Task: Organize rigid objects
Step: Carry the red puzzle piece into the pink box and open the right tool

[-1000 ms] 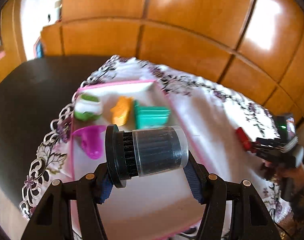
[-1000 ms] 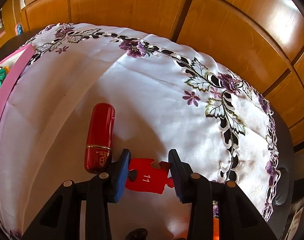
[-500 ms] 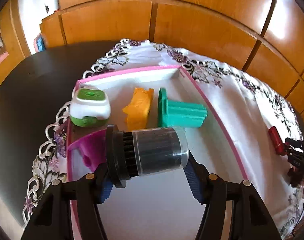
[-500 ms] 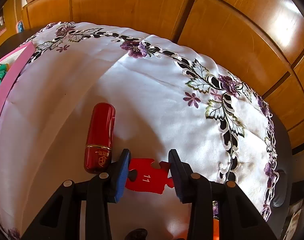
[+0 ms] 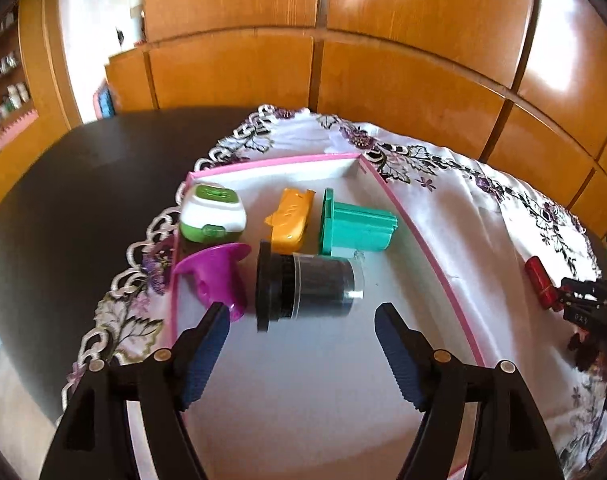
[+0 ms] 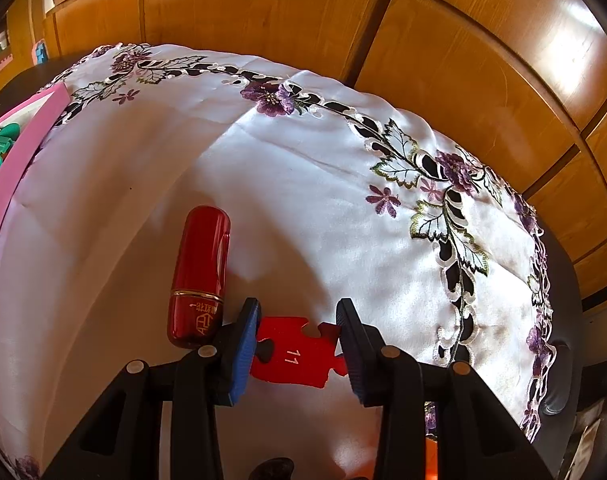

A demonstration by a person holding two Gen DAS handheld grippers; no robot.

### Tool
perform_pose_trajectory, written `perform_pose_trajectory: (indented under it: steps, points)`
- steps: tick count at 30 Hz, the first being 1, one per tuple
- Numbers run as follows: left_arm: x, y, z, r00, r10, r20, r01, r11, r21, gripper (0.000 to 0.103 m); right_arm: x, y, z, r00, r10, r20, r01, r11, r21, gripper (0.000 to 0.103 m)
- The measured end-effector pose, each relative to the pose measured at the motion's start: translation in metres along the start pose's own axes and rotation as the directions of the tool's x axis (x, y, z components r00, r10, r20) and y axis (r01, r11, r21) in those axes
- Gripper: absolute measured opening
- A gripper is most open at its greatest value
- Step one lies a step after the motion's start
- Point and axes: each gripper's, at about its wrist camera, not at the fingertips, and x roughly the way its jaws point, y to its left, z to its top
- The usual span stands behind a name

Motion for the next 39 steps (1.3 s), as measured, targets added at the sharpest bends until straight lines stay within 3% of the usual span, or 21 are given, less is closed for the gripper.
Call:
perform_pose_trajectory:
  steps: [11, 20, 29, 39]
  points:
    - [-0.040, -0.031, -0.030, 0.998, -0.001, 0.067, -0.005, 0.997, 0.079, 0.076, -0.002, 0.001, 0.000, 1.000, -0.008, 0.004, 0.008, 1.000, -0.004, 0.039]
    - [-0.050, -0.049, -0.042, 0.998, -0.034, 0.062, 0.026, 0.992, 0.123, 0.076, -0.003, 0.001, 0.000, 1.000, -0.022, 0.011, 0.022, 1.000, -0.014, 0.039]
    - [-0.048, -0.042, -0.046, 0.999, -0.017, 0.048, 0.012, 0.995, 0.103, 0.076, -0.005, 0.009, -0.002, 0.997, -0.068, 0.031, 0.070, 0.995, -0.064, 0.039]
    - [-0.054, -0.037, -0.042, 0.998, -0.018, 0.067, 0.012, 0.996, 0.086, 0.076, -0.005, 0.010, -0.001, 0.997, -0.068, 0.035, 0.070, 0.996, -0.055, 0.039]
